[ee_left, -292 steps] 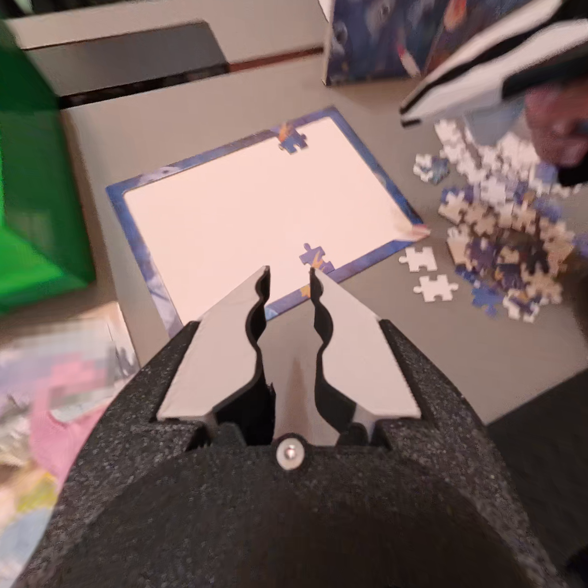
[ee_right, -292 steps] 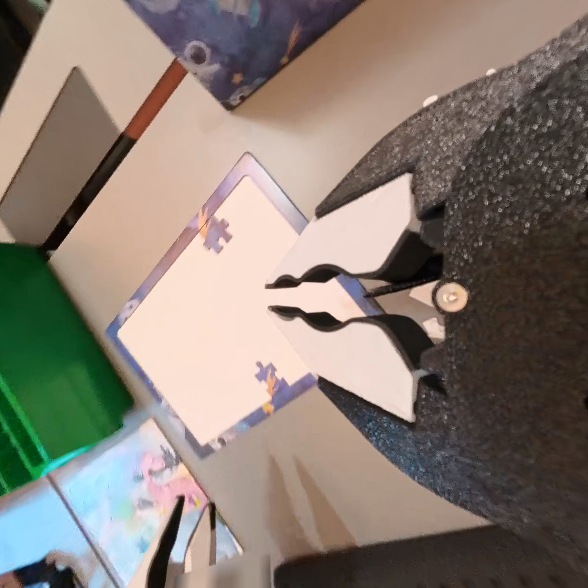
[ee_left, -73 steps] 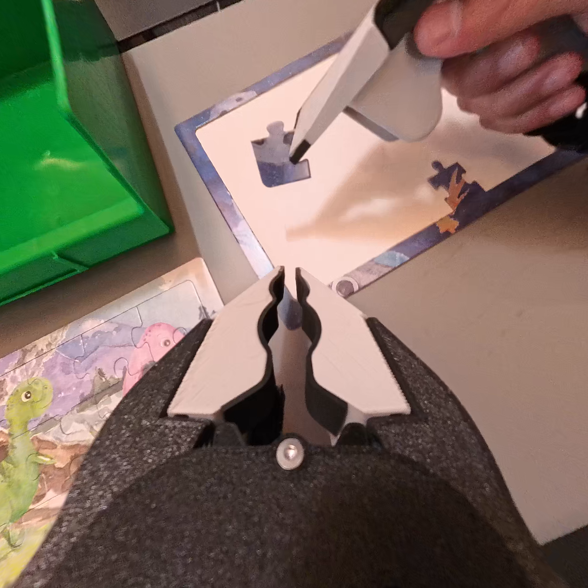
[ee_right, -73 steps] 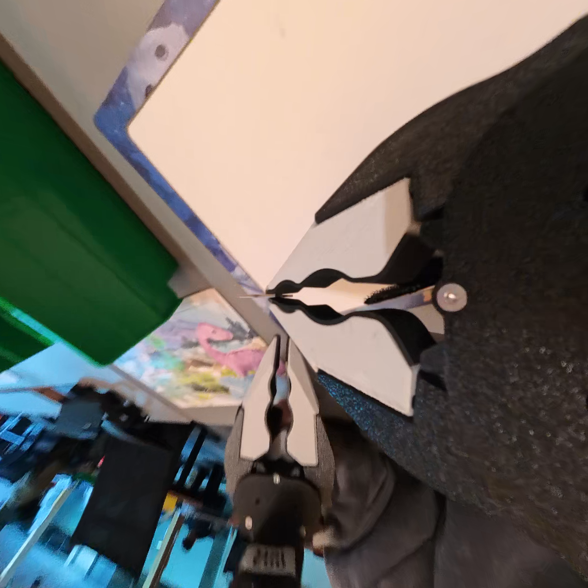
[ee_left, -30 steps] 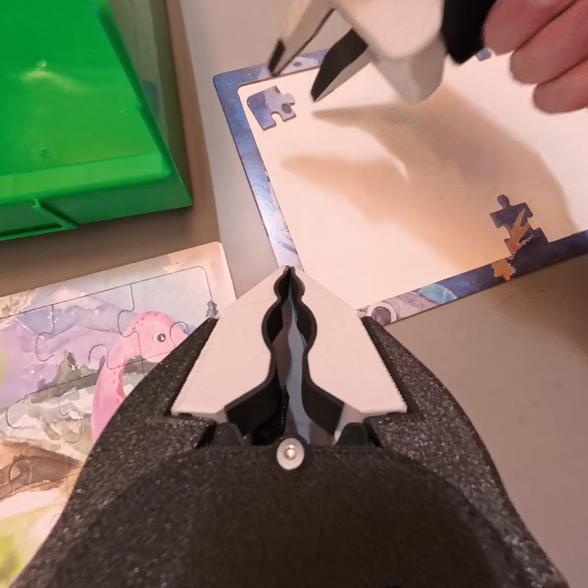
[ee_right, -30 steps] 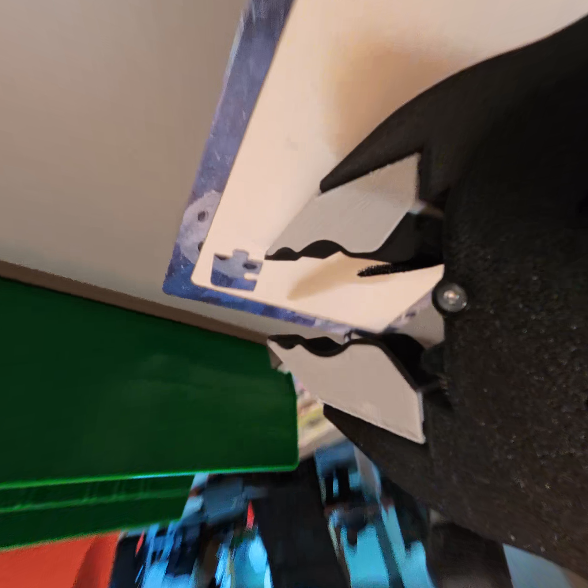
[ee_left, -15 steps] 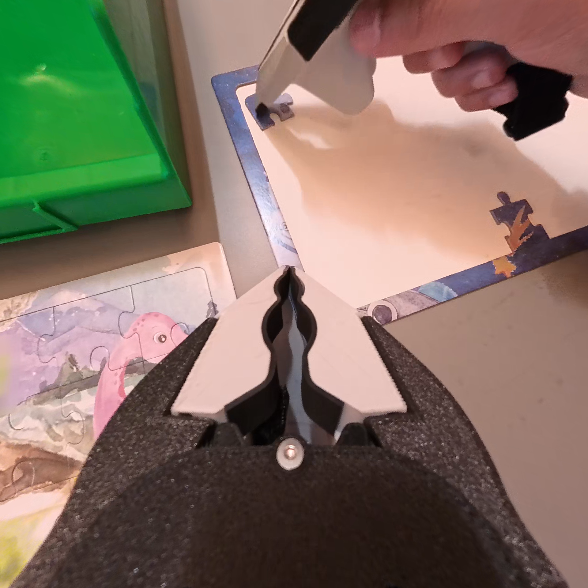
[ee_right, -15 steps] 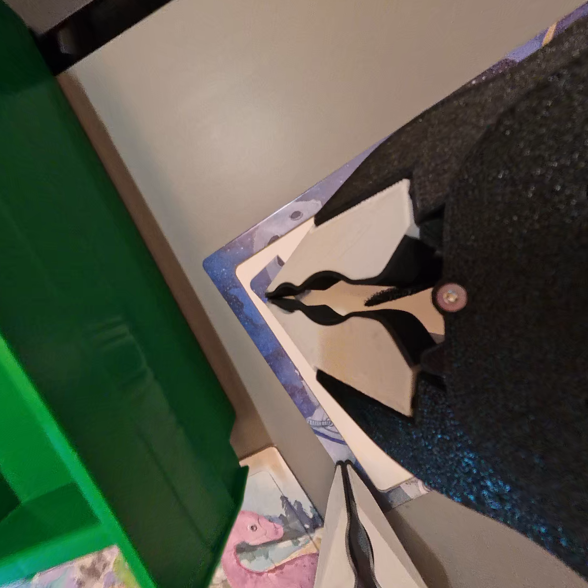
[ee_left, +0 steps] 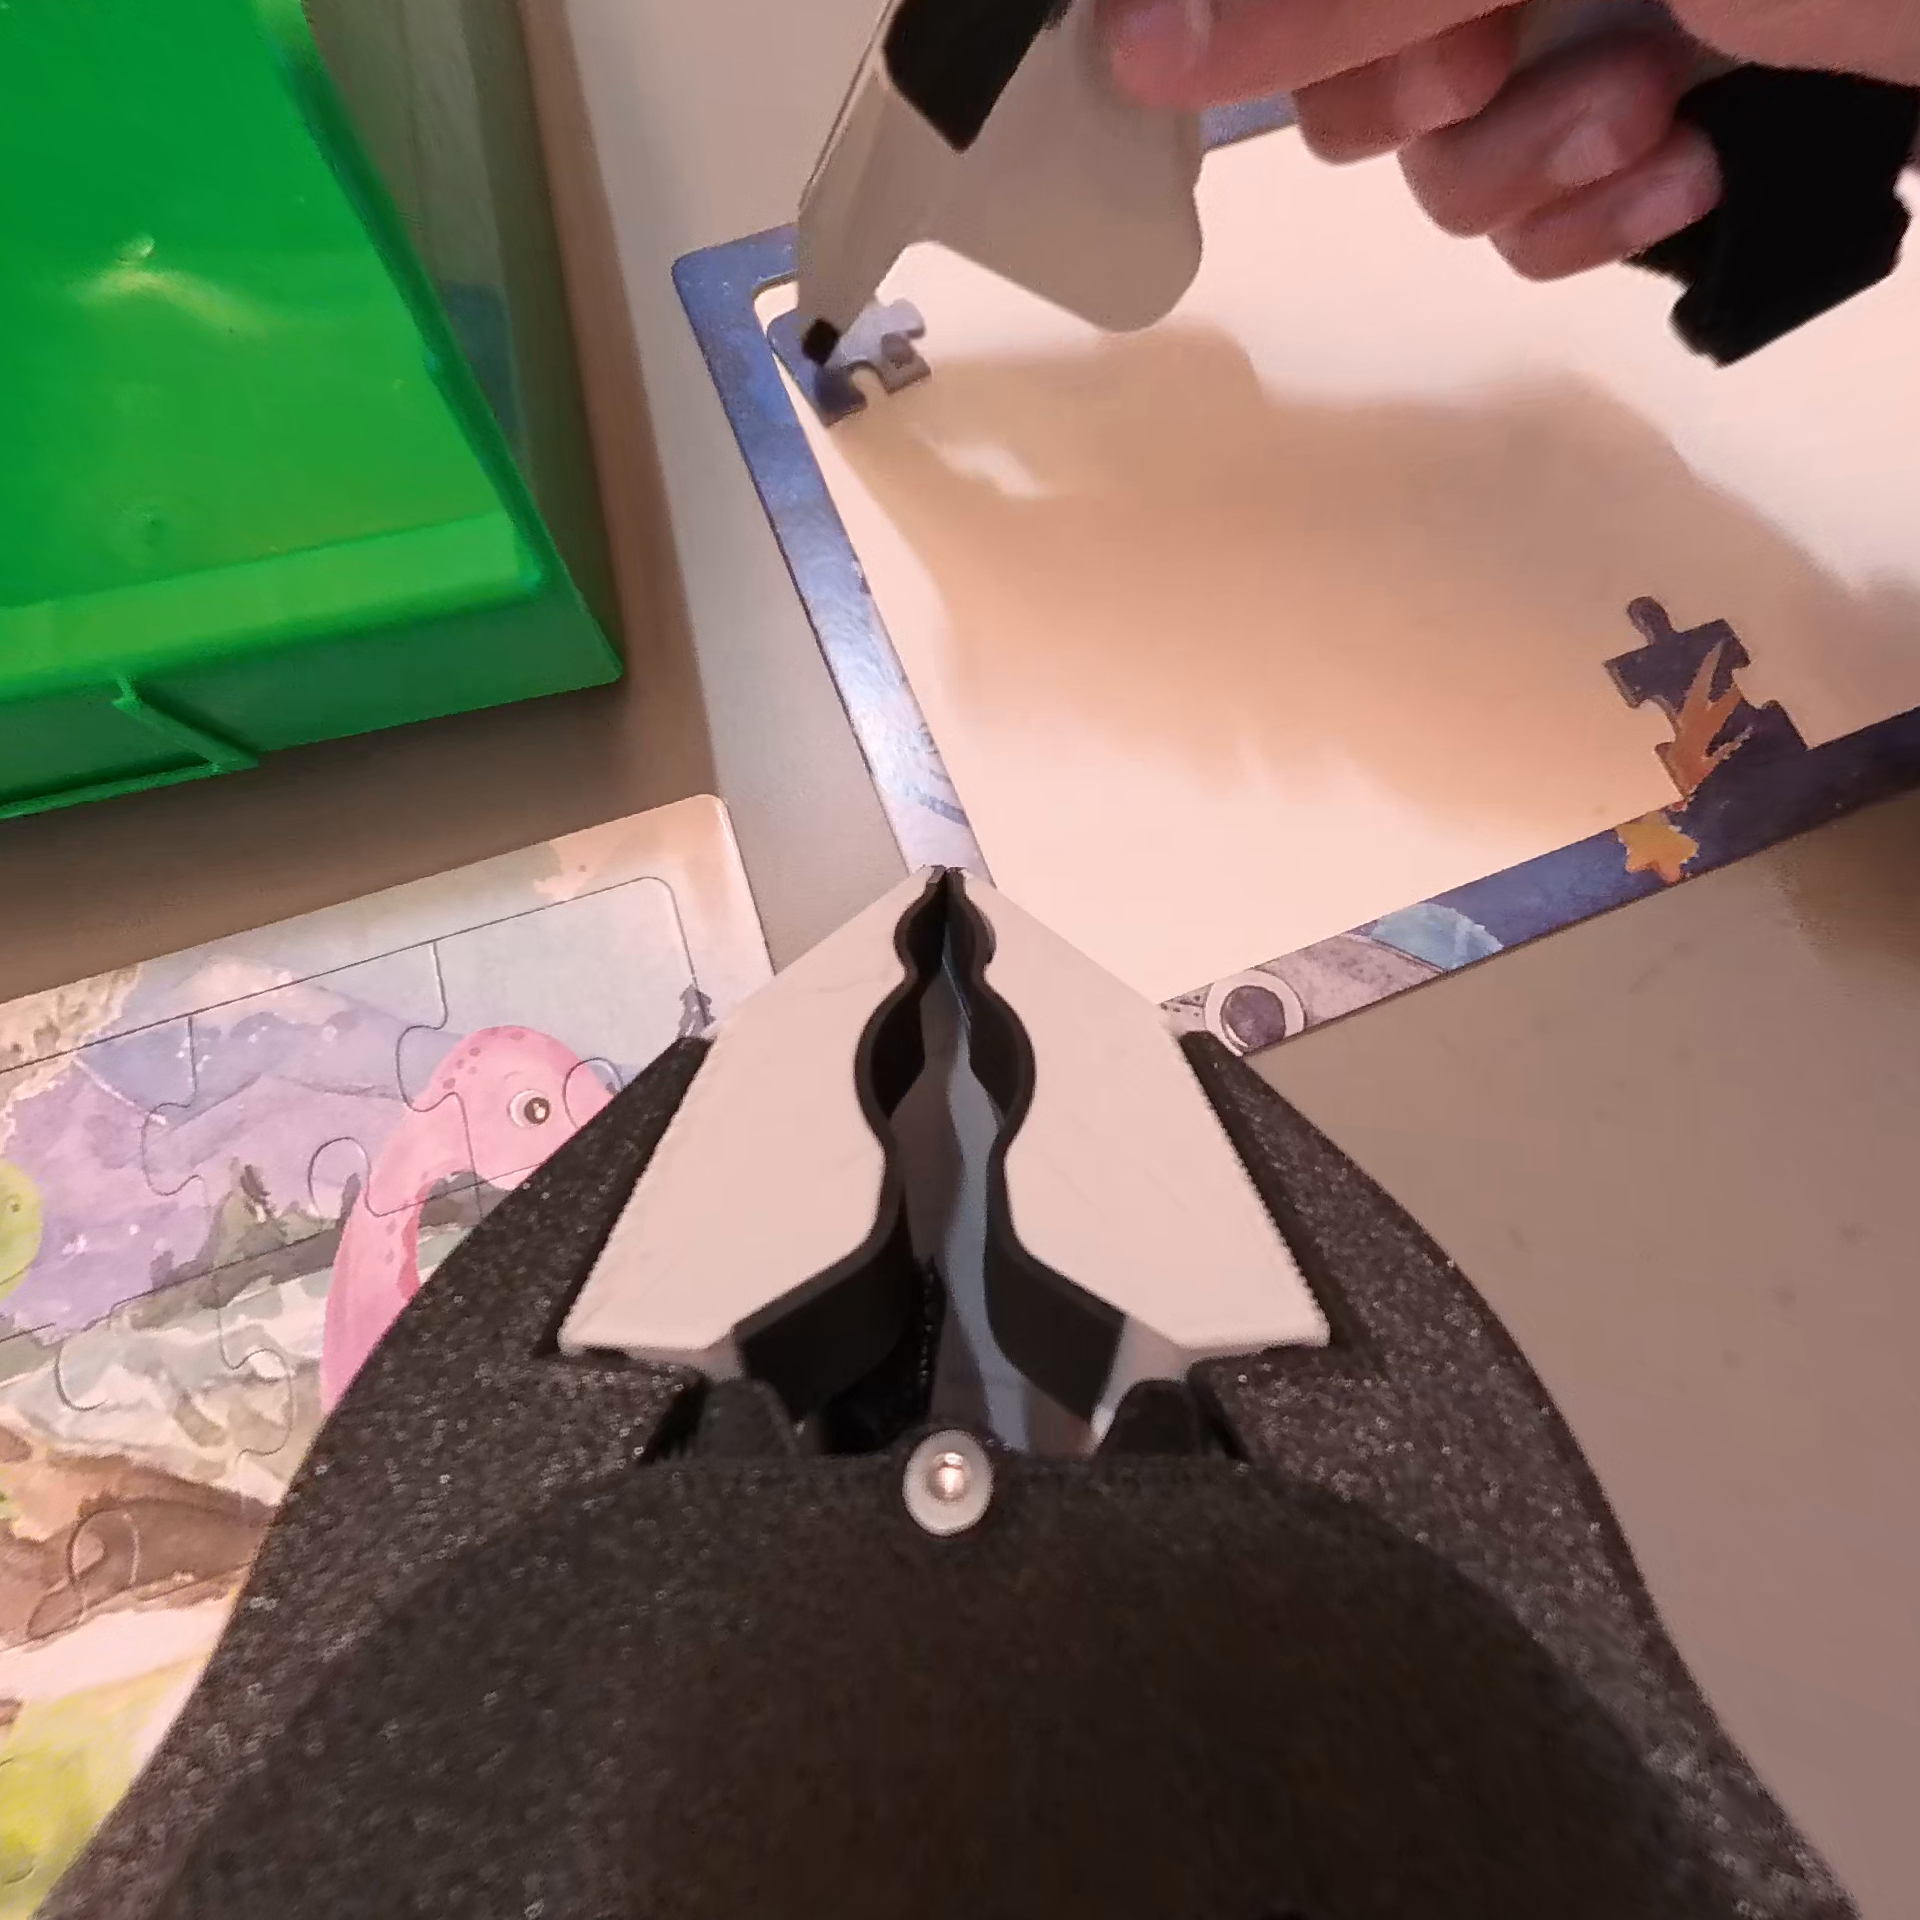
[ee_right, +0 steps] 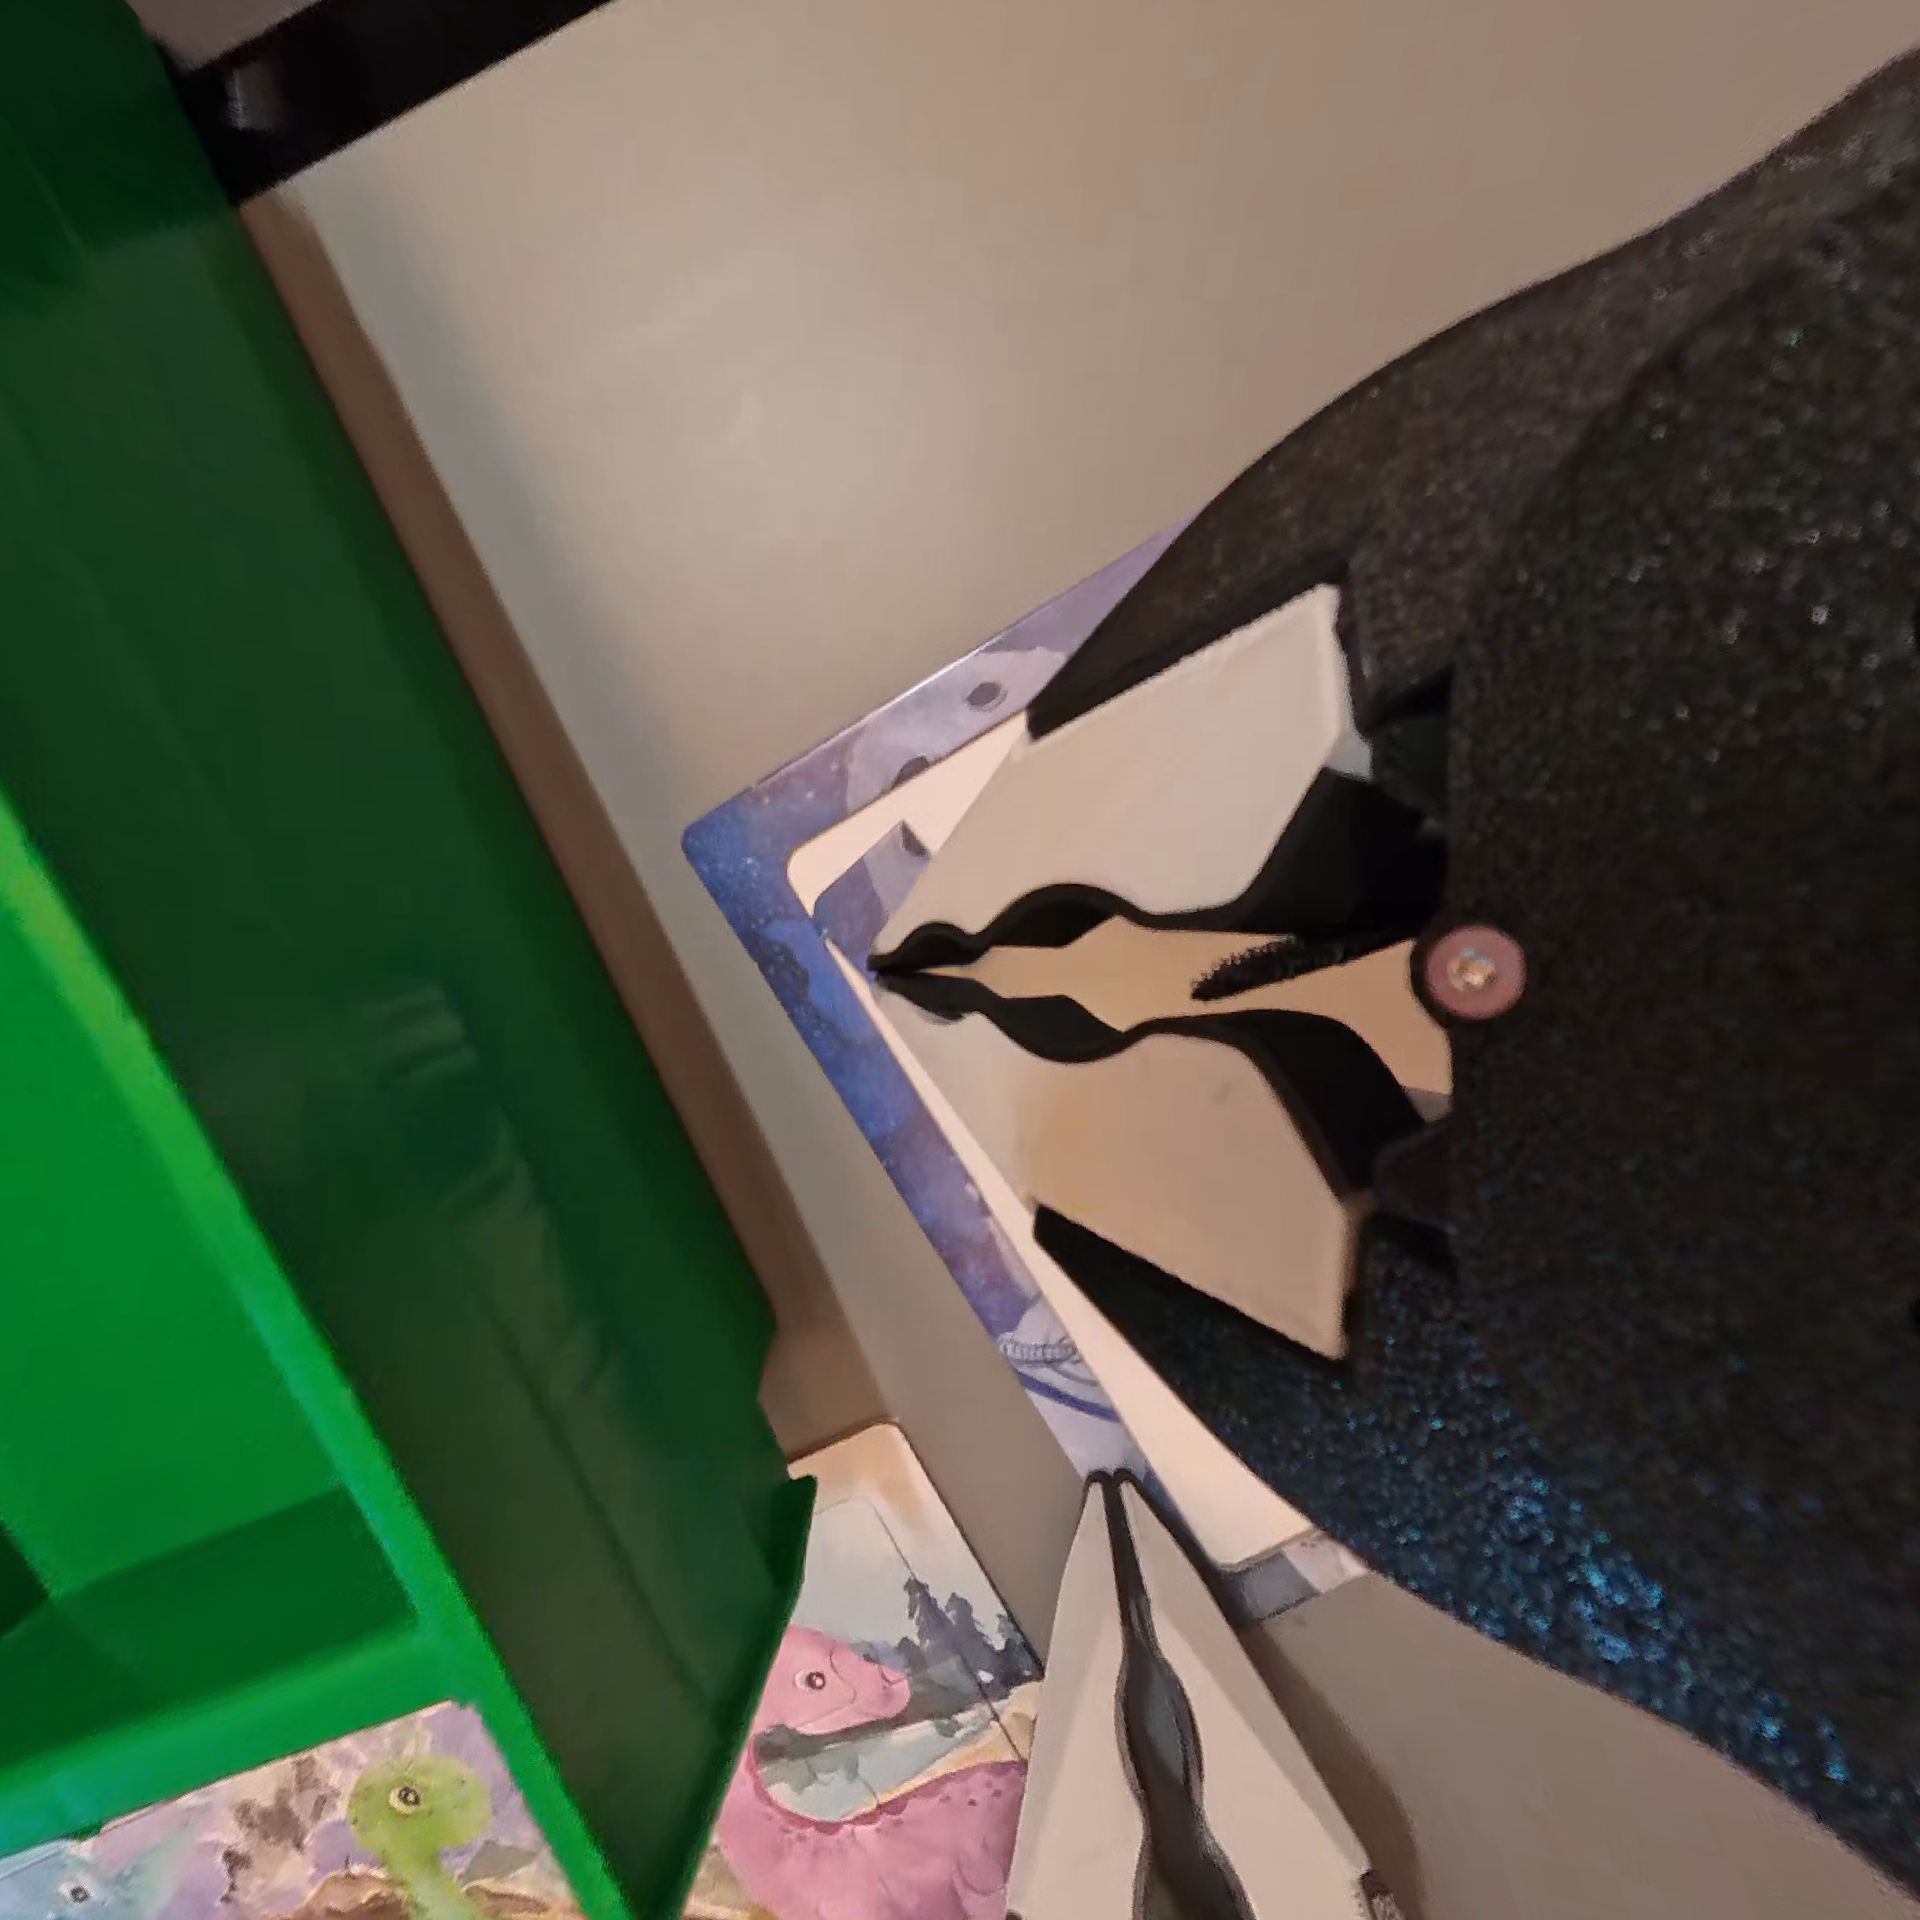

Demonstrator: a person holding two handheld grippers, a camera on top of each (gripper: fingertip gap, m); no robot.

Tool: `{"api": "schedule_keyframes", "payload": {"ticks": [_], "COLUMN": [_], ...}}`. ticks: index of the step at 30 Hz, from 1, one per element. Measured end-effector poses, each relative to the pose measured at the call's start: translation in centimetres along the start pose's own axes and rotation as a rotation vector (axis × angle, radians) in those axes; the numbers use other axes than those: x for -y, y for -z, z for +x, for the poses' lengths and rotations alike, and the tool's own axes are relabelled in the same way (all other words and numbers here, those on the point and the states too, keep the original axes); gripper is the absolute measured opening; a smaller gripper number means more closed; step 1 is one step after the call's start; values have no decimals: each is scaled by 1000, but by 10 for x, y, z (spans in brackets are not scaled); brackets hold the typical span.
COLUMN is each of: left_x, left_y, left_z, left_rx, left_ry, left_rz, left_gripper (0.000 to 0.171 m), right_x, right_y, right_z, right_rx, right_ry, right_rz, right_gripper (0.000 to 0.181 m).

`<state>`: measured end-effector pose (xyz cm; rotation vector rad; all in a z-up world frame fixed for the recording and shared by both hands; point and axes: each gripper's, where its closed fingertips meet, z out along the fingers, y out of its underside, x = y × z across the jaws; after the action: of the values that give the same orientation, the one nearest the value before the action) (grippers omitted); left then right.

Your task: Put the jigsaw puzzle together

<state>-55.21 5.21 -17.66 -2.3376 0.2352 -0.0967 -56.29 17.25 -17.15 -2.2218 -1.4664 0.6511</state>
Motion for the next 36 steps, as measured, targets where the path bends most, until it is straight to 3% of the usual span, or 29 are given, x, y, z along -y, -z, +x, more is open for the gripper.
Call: {"api": "schedule_keyframes", "payload": {"ticks": [9,14,21,27,36], "left_x": [0,0,0,0,-1], "left_y": [0,0,0,0,0], "left_z": [0,0,0,0,0], "left_rx": [-4,-13,-6,-15,-20], "left_ry": [-2,2,-9,-1,-5], "left_rz": [0,1,0,1,-1], "left_gripper": [0,0,0,0,0], "right_x": [13,-14,-6,-19,-13], "right_y": [-2,8,-4,10,1], "right_z": [6,10,-8,19,2], "right_rx": [-30,-34,-4,-79,-83], "right_ry": [-6,68,73,23,46], "right_rz": [32,-90,-69,-81,-65], "right_gripper": [0,0,0,0,0]}}
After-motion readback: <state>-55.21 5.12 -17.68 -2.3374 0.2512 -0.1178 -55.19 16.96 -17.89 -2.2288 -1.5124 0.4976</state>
